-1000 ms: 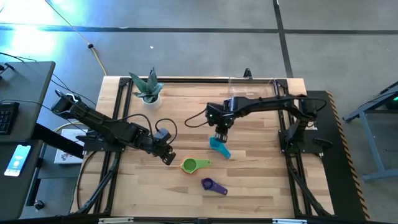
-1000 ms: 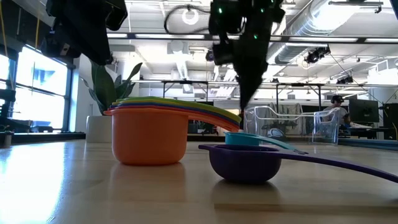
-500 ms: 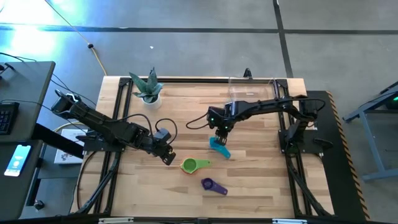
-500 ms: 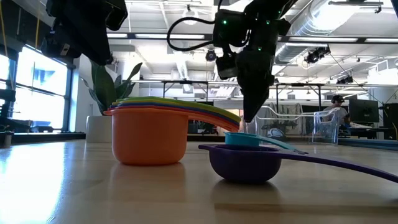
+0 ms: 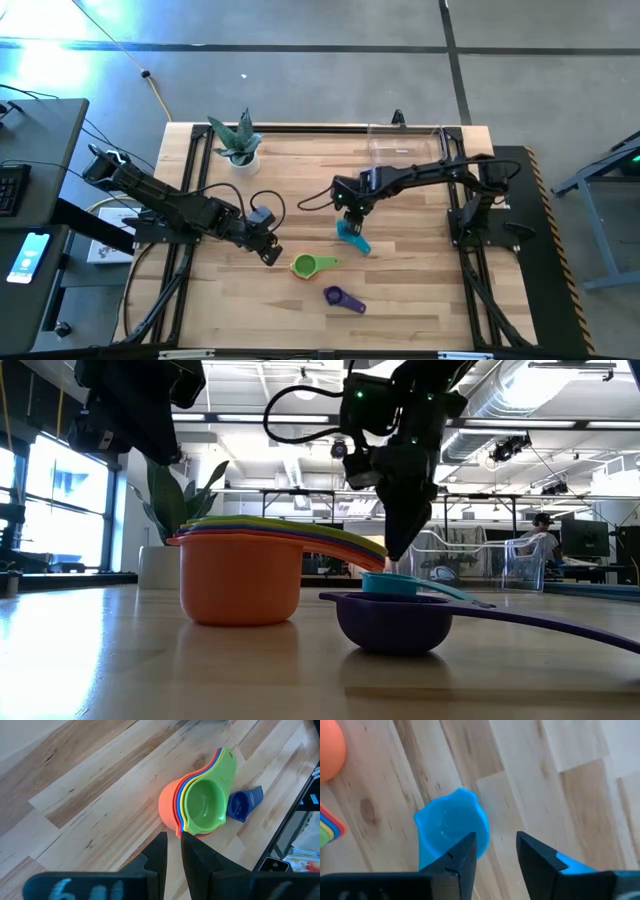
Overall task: Nest measuring cups in basket
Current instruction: Stack the blue measuring cup into the green measuring cup
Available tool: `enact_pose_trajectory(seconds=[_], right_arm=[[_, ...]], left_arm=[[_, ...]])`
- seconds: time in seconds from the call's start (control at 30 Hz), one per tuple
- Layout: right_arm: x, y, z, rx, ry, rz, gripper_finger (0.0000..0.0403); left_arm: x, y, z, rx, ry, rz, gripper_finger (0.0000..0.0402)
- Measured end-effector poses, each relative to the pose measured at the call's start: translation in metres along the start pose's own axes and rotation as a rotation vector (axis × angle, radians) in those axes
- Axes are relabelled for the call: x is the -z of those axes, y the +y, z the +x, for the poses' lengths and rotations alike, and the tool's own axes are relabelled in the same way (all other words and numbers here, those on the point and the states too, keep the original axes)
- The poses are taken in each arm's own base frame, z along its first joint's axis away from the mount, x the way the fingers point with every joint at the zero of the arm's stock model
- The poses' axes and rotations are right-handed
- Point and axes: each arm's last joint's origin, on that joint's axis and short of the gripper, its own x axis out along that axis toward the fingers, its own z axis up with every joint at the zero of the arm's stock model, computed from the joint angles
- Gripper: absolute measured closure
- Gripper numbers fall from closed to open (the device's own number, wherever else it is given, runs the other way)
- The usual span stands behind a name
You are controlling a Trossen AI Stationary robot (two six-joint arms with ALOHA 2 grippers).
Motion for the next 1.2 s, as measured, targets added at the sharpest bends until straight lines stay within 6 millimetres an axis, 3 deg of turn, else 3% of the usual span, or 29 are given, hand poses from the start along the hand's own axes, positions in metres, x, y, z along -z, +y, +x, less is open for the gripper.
enact_pose_trajectory(seconds=[0.3,0.53,0.73,0.83,1.0,1.2], right_arm=[[0.002,0.01,0.005,0.036,-0.01,-0.014,0.0267],[0.002,0.008,0.025,0.045,0.044,-0.004,0.0267],[0.003,0.008,0.03,0.049,0.055,-0.003,0.0269],[0.002,0.008,0.03,0.063,0.049,-0.004,0.0292],[0.002,0.007,0.03,0.068,0.047,-0.001,0.0384],[0.002,0.007,0.025,0.084,0.079,-0.001,0.0396]], left_arm=[[0.0,0.0,0.0,0.0,0.0,0.0,0.0355],[0.0,0.0,0.0,0.0,0.0,0.0,0.0355],[0.0,0.0,0.0,0.0,0.0,0.0,0.0355],[0.0,0.0,0.0,0.0,0.0,0.0,0.0355],[0.0,0.0,0.0,-0.002,-0.003,0.004,0.0355],[-0.001,0.001,0.0,-0.008,-0.015,0.023,0.0355]])
